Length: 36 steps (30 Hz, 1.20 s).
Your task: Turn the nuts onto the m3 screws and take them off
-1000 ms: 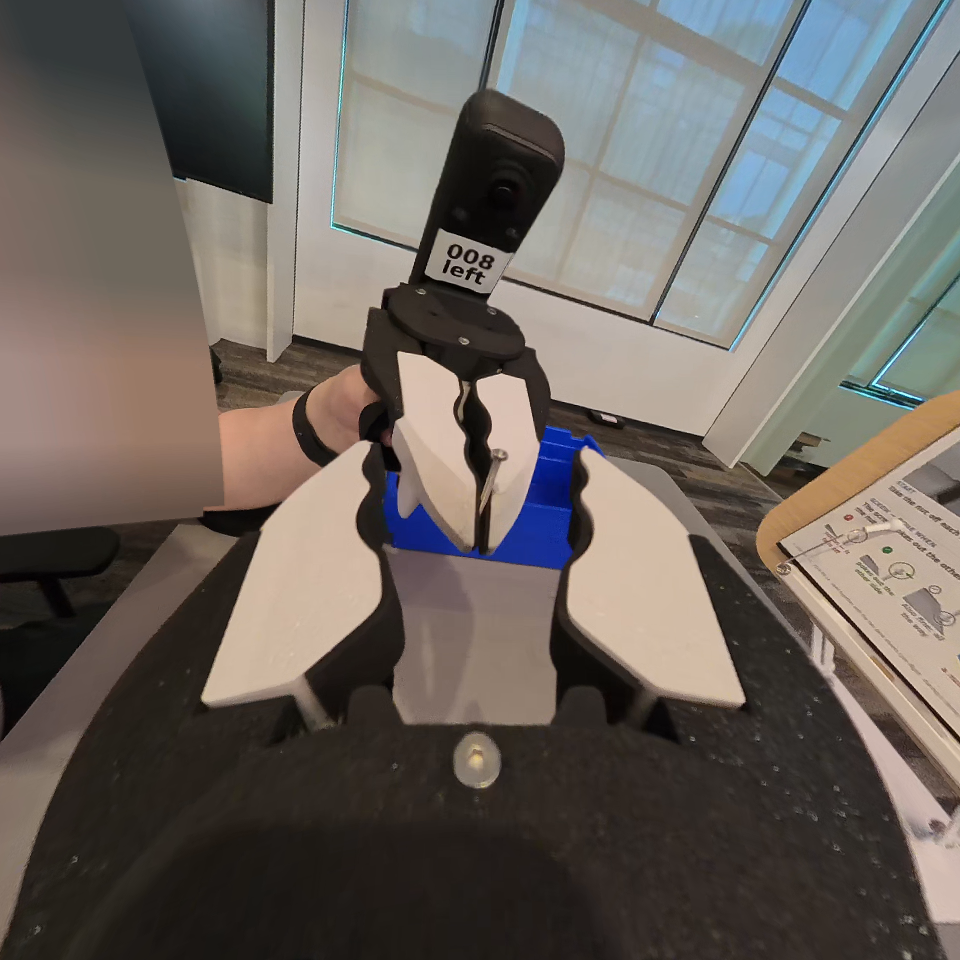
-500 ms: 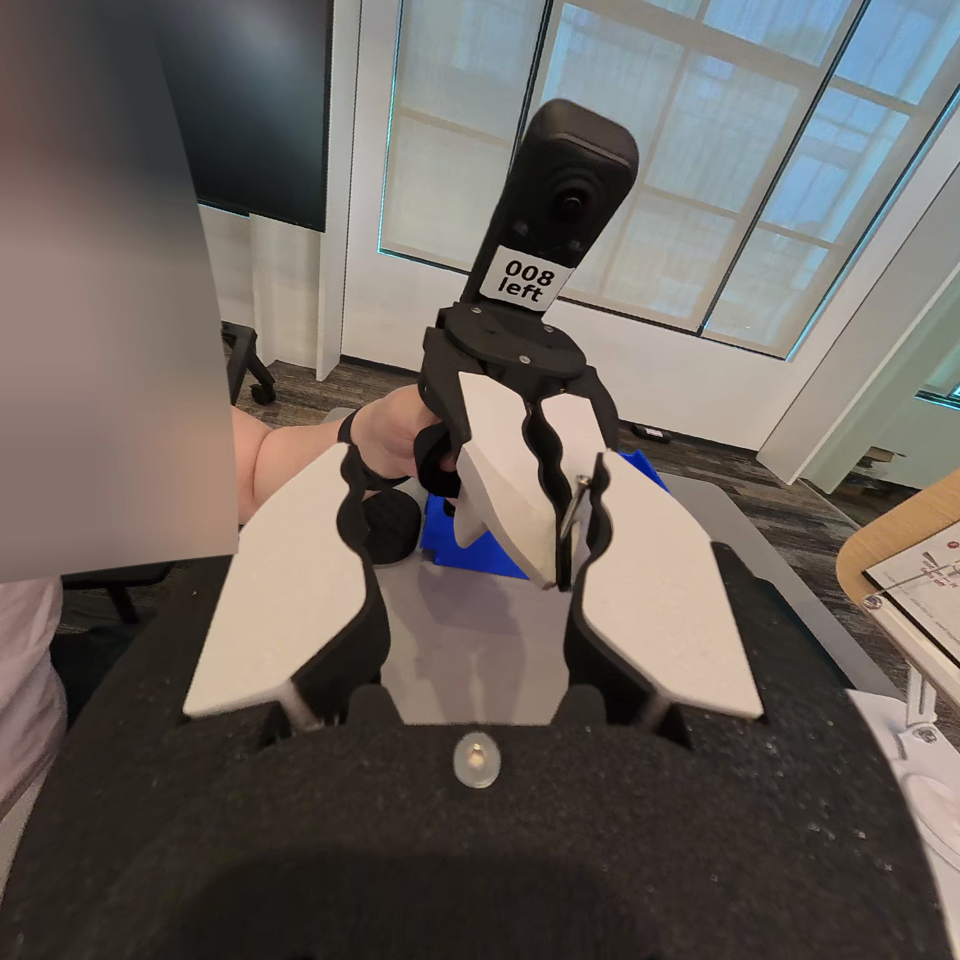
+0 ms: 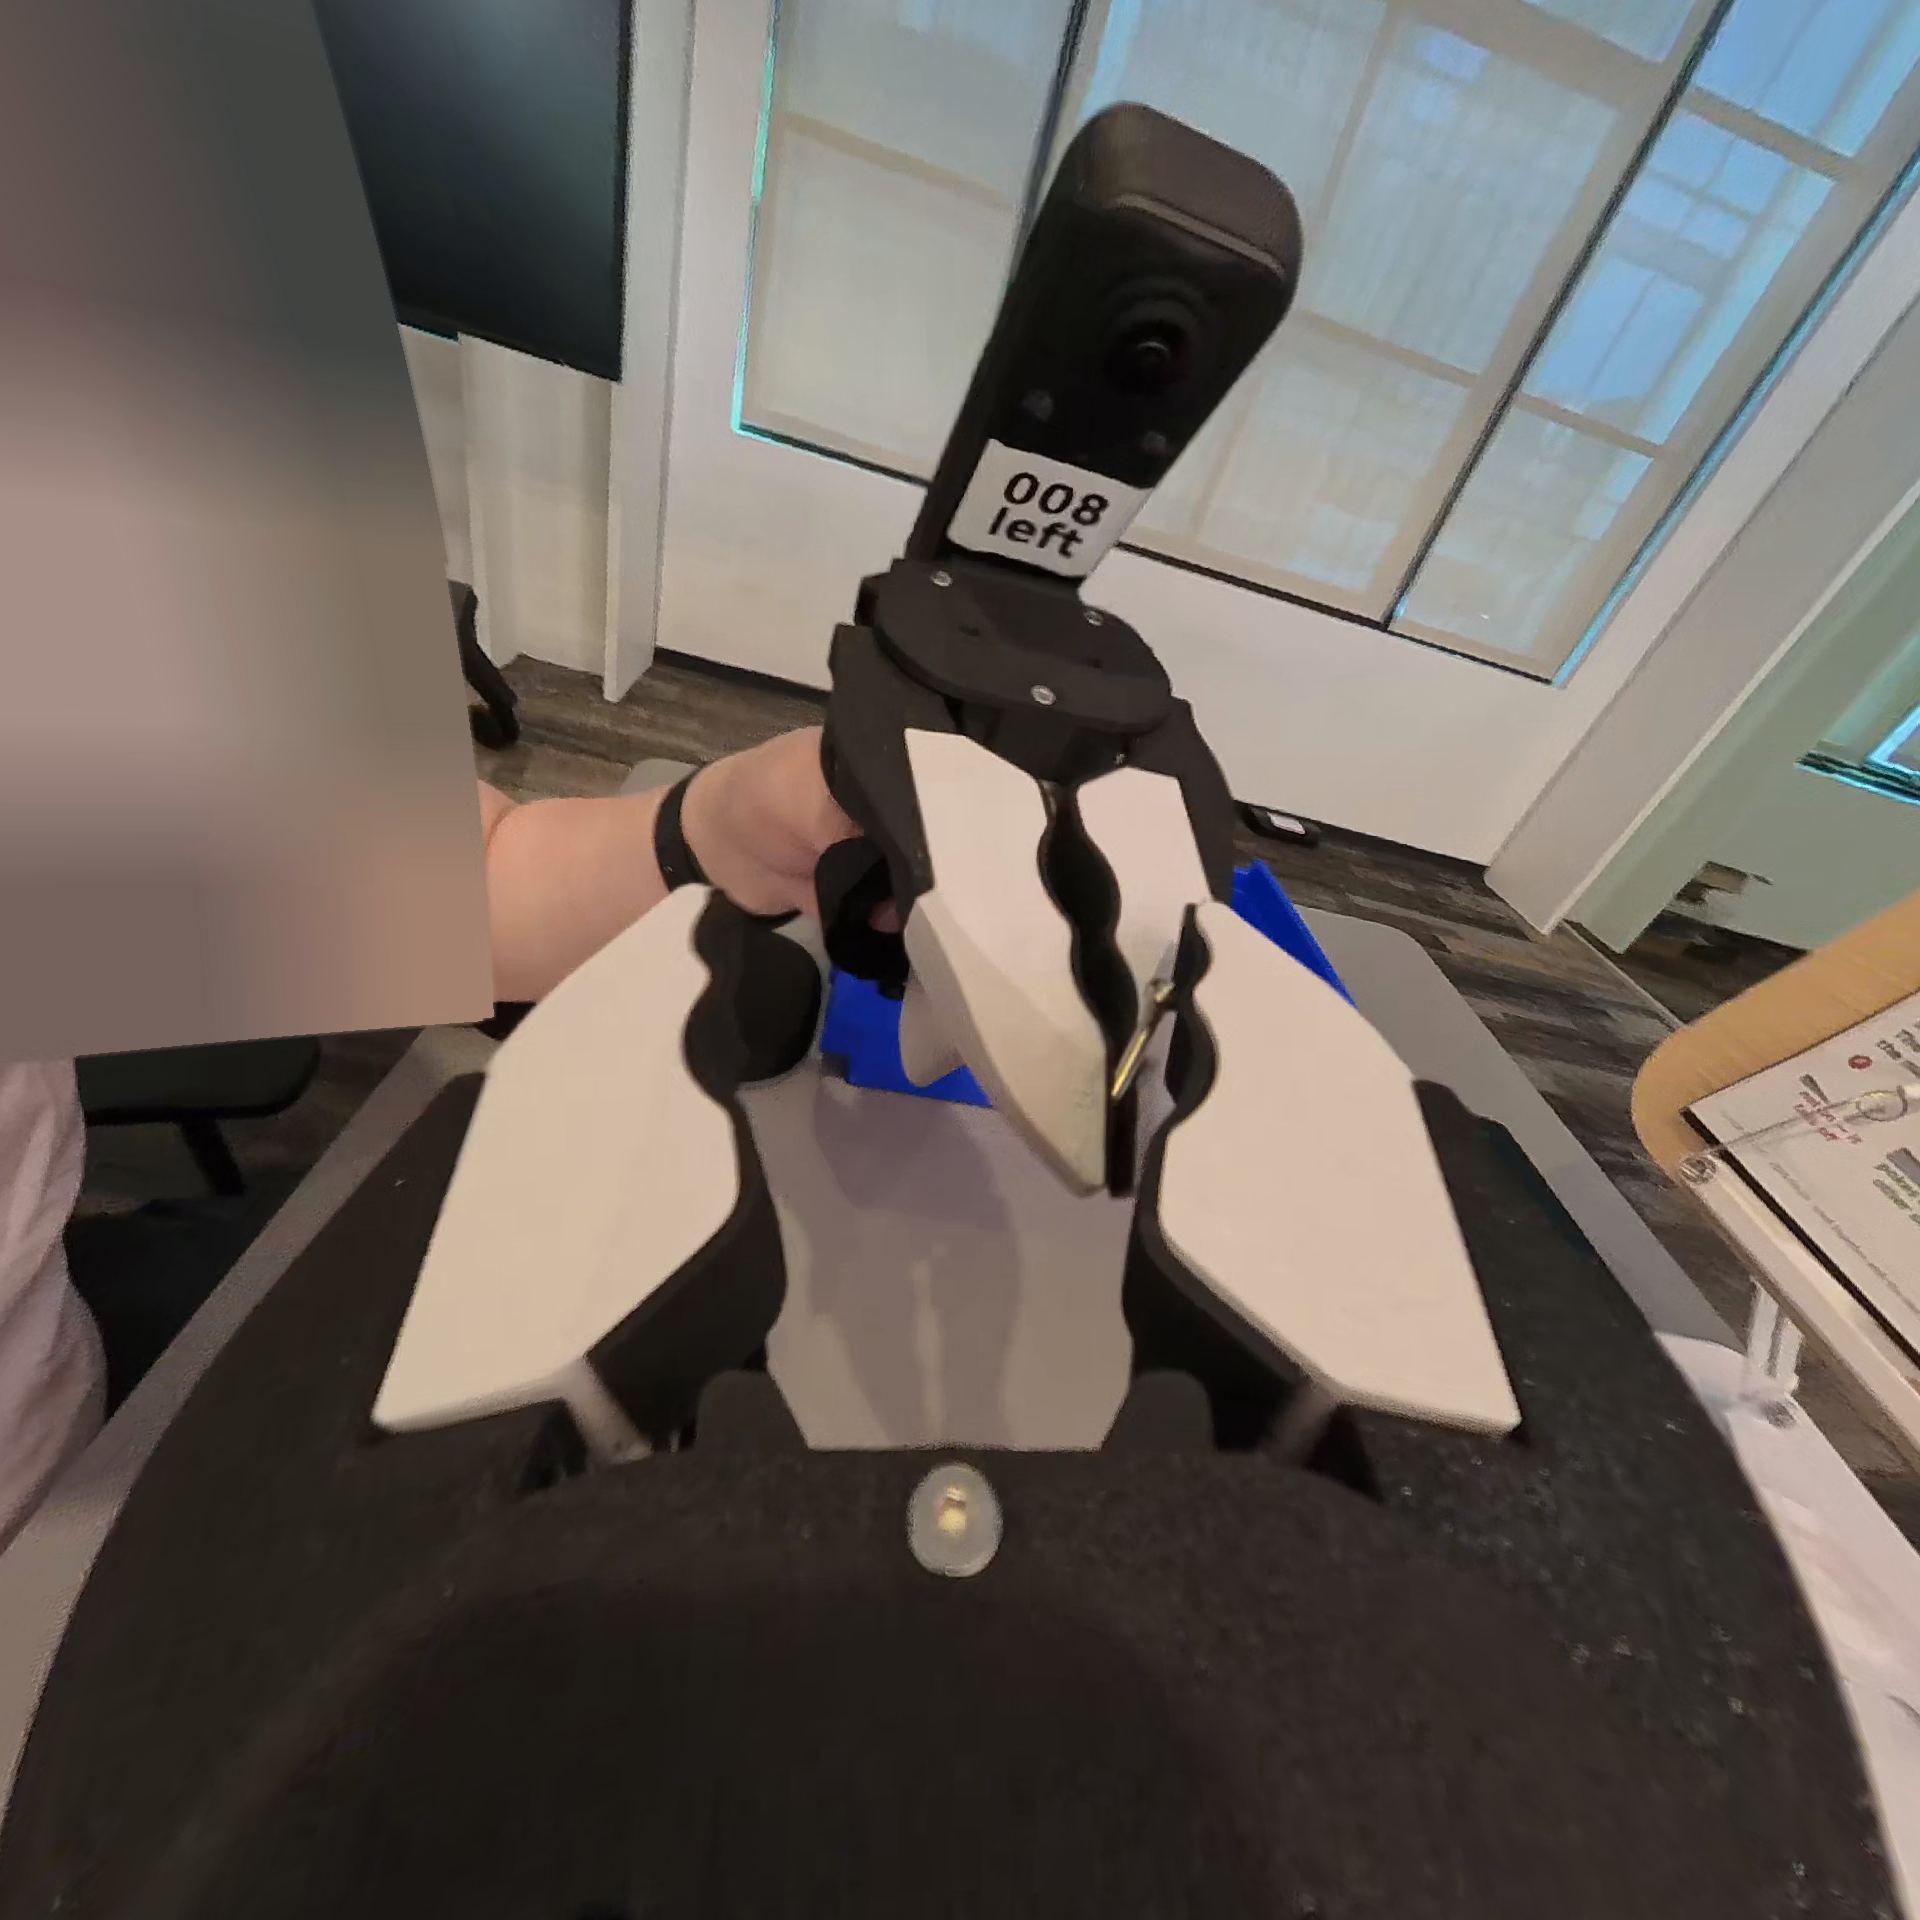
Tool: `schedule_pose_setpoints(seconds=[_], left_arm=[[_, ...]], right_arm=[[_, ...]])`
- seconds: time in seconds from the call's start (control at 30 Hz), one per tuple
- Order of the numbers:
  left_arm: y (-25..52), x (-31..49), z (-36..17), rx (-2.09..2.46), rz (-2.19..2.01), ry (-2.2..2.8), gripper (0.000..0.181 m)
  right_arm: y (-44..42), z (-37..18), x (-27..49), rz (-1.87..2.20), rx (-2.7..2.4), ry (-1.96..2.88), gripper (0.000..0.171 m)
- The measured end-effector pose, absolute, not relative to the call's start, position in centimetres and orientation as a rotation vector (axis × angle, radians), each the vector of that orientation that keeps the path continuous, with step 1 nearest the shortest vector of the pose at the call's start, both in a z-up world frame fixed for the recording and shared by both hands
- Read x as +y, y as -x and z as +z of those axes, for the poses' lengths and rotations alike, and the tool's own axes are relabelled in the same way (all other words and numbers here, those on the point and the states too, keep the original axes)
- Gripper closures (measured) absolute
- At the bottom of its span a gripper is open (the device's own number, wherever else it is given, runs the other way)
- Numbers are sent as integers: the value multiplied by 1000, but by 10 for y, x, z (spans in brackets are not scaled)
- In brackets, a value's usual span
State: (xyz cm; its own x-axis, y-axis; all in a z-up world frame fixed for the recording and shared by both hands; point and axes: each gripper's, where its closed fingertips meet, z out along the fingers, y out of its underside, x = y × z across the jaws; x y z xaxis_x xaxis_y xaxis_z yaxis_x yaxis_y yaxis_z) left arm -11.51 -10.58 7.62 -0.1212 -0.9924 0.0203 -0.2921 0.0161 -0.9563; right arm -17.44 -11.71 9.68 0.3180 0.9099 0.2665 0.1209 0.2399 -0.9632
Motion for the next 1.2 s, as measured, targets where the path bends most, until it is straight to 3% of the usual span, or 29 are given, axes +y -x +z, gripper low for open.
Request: schedule_pose_setpoints(seconds=[0.1, 0.2, 0.53, 0.63, 0.97, 1.03, 1.2], left_arm=[[122, -94, 83, 1462, -1176, 1392, 180], [127, -89, 88, 1437, -1186, 1391, 180], [122, -96, 81, 1480, -1144, 1381, 180], [128, -88, 88, 1439, -1168, 1390, 180], [125, -95, 85, 1477, -1171, 1384, 180], [130, -85, 88, 1432, -1168, 1402, 180], [124, -104, 82, 1536, -1179, 1357, 180]], right_arm=[[166, 99, -115, 677, -1128, 1240, 89], [157, 108, -117, 705, -1100, 1224, 101], [166, 97, -116, 657, -1143, 1233, 90], [157, 104, -118, 677, -1130, 1234, 105], [163, 100, -117, 658, -1137, 1226, 96], [157, 104, -122, 698, -1151, 1214, 116], [155, 111, -113, 704, -1059, 1197, 108]])
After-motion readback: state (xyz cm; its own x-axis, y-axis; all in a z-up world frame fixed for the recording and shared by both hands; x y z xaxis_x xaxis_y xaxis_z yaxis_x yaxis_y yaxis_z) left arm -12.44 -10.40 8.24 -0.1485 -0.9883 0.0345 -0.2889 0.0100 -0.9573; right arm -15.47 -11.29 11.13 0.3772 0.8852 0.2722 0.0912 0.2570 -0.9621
